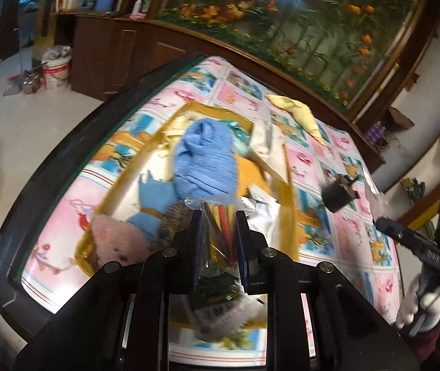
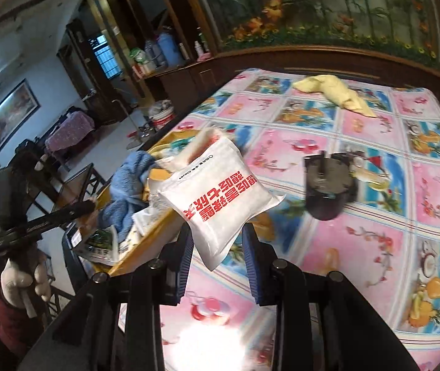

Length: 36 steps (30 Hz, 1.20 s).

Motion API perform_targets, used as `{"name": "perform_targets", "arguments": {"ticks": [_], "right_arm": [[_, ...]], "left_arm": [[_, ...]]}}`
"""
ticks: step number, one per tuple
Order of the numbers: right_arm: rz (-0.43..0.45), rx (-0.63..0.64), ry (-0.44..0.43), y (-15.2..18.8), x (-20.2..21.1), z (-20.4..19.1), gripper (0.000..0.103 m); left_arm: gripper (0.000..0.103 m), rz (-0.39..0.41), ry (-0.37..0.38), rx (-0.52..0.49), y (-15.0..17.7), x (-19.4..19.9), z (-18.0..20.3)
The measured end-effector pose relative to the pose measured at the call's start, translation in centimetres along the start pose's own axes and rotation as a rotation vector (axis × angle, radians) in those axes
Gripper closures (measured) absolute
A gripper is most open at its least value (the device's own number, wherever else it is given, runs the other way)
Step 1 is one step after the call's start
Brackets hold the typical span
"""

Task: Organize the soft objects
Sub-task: 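Carry and release the sticks into the box with the left gripper while the right drops the white bag in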

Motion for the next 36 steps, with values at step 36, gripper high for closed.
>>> {"name": "perform_targets", "arguments": {"ticks": [36], "right_arm": [[-0.309,0.090,-0.235,-7.6,-16.9,-14.7,0.053]], "left_arm": [[0.044,0.193,-0.003,0.103,0.8,5.5,-4.9]]}}
Point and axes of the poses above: each gripper's, at about its wrist camera, not at the fingertips, and x roughly against the way its jaws point, z to its right, y to its underside, the point moved 1 cm from there along -x, roughly the way its jaws point, and after that the axes turned 3 degrees about y, right-handed, at the moved point
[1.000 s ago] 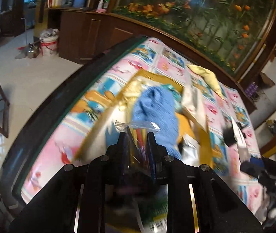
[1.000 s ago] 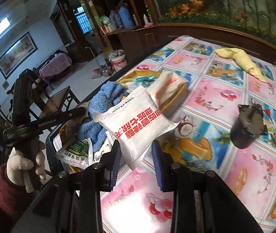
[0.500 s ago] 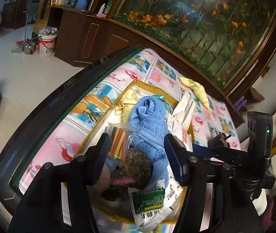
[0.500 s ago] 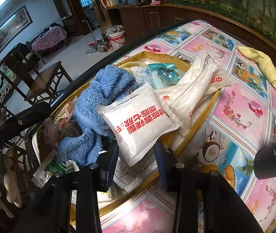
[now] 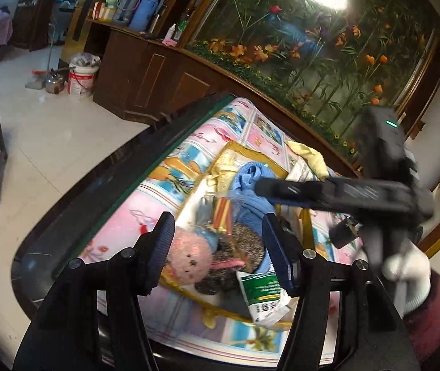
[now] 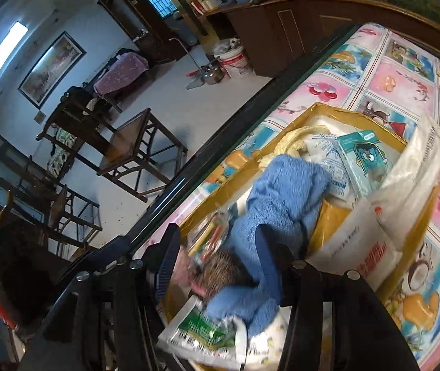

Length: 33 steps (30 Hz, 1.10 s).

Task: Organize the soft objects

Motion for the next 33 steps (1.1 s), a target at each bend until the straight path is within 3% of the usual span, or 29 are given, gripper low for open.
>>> {"name": "perform_targets", "arguments": {"ticks": [3,6,9,10,12,13,17,21,27,31,33], "right_arm": [[-0.024,-0.040,0.013,-1.9,-2.3,1.1,0.053],[0.053,-0.055,-0.066,-2.4,1.4,1.4,0.053],[0.168,-0.021,0.152,-2.1,5.3,2.6,0.050],[0.183,-0.022,0.230,-2.1,5.8,3.5,0.044],[0.174,-0.063,0.331,-2.2,5.3,5.7,0.043],[0.158,-0.090,0.342,-2.4,4.5,6.7,0.043],[0.047,-0.199,0.265,-2.7,-0.3,9.6,0.043],[0.093,-0.201,0.179,-2.9,0.1,8.8,0.043],[0.275,-0.122,0.141,1.4,7.6,5.2,0.043],[0.359,-0.055,0.145,5.5,10.3,3.6,0.036],[0.379,-0.025,0.168,7.2,10.7,3.3,0.035]], "left_arm": [[0.044,-0.013,0.011,-0.018,0.4,-0.2,-0.4],[0.044,-0.008,0.024,-0.026,0.6,-0.3,-0.6],[0.044,0.012,0.025,-0.037,0.6,-0.2,-0.5],[0.044,0.019,0.023,-0.042,0.6,-0.2,-0.3],[0.044,0.028,0.012,-0.055,0.6,-0.2,0.1],[0.044,0.037,0.003,-0.068,0.6,-0.1,0.3],[0.044,0.076,-0.054,-0.112,0.8,0.5,1.1],[0.044,0.096,-0.095,-0.144,0.8,1.0,1.7],[0.043,0.134,-0.237,-0.204,1.1,1.1,4.2],[0.024,0.170,-0.374,-0.248,1.8,1.2,6.5],[0.023,0.195,-0.436,-0.274,2.1,1.4,7.6]]}}
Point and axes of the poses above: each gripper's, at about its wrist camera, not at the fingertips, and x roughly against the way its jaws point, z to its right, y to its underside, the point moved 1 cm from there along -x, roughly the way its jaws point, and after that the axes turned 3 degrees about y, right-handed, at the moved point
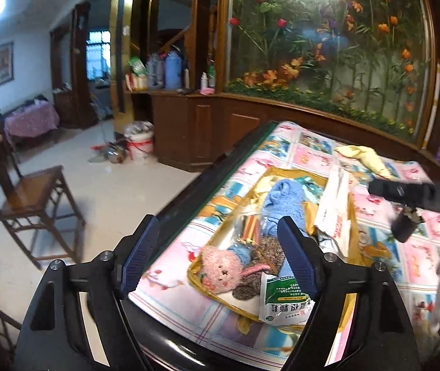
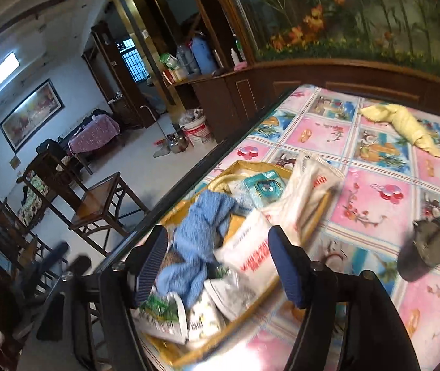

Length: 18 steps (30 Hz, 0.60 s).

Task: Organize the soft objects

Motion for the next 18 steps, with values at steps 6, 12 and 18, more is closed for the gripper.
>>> {"name": "perform_targets", "arguments": {"ticks": [6,12,18], "right_arm": [[-0.019,0.053,0.023,3.6,1.6,0.2,0.034],[-0.027,0.045,0.029,5.5,3.0,0.7,0.034],[-0.028,0.025,0.031,6.4,3.7,1.5,0.034]], "left_arm": [[0.023,0.021,-0.071,-0.045,-0.4,1.1,2.3],[0.023,0.014,-0.087,-0.105,-0.4,1.8,5.0],[0.023,0.007,-0.083,-0.146,-0.4,2.3,6.8]]}}
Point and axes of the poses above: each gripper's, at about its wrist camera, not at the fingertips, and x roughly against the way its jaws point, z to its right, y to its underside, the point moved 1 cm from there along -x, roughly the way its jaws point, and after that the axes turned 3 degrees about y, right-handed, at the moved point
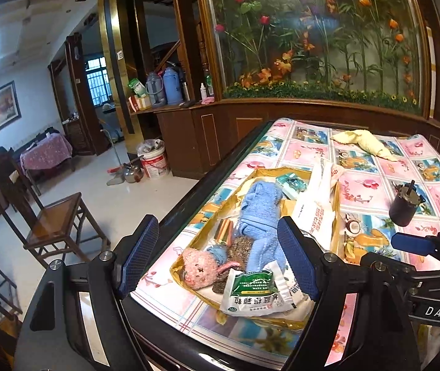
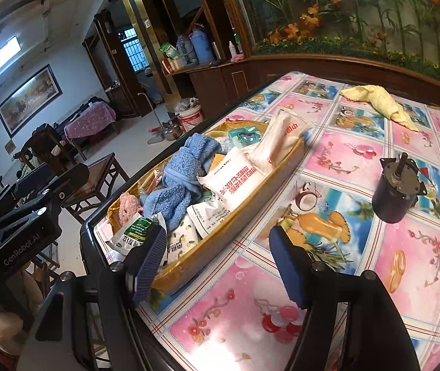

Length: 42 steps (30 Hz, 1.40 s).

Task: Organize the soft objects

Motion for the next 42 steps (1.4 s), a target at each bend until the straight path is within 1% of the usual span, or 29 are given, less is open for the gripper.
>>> {"name": "perform_targets", "arguments": {"ticks": [9,12,13,14,15,16,19,20,23,29,35,42], "right_arm": [[-0.010,-0.020,0.004,0.8,0.0,0.5,0.034],[-0.014,-0.026,0.004,1.0,-0.2,0.7,0.034],[-0.014,-0.027,0.005,1.0,-0.2,0.7,0.034],[-0.014,-0.029,0.007,1.1,-0.1,0.7,0.034],[-0.013,-0.031,0.008,1.1,-0.1,0.8,0.034],[-0.013,-0.033,0.010,1.2,0.0,0.9,0.034],[-0.004,-0.045,0.018,1.3,0.3,1.3,0.034],[-0.003,-0.053,0.022,1.4,0.4,1.6,0.034],[-0.013,-0.071,0.035,1.6,0.4,2.3,0.034],[-0.038,-0.067,0.036,2.2,-0.1,2.4,0.034],[-0.065,0.009,0.043,2.8,-0.9,0.4,0.034],[-0.087,0.084,0.049,3.2,-1.8,-1.9,0.034]], "left_arm": [[0.023,-0.009,-0.003,-0.015,0.2,-0.2,0.7],[0.023,0.035,-0.059,-0.009,0.2,0.5,0.8],[0.023,0.061,-0.056,-0.014,0.2,0.9,1.0],[0.020,0.083,-0.036,-0.022,0.3,1.2,1.1],[0.018,0.098,-0.006,-0.027,0.6,1.3,1.3],[0.013,0.098,0.006,-0.029,0.8,1.2,1.5],[0.012,0.056,0.043,-0.044,0.9,0.0,2.3],[0.012,0.036,0.062,-0.033,1.0,-0.4,2.3],[0.012,0.009,0.074,-0.009,0.9,-0.9,2.4],[0.012,-0.017,0.063,0.033,1.2,-1.5,1.8],[0.012,-0.048,0.035,0.056,1.6,-2.4,1.1],[0.012,-0.067,0.032,0.062,2.2,-3.2,0.5]]}}
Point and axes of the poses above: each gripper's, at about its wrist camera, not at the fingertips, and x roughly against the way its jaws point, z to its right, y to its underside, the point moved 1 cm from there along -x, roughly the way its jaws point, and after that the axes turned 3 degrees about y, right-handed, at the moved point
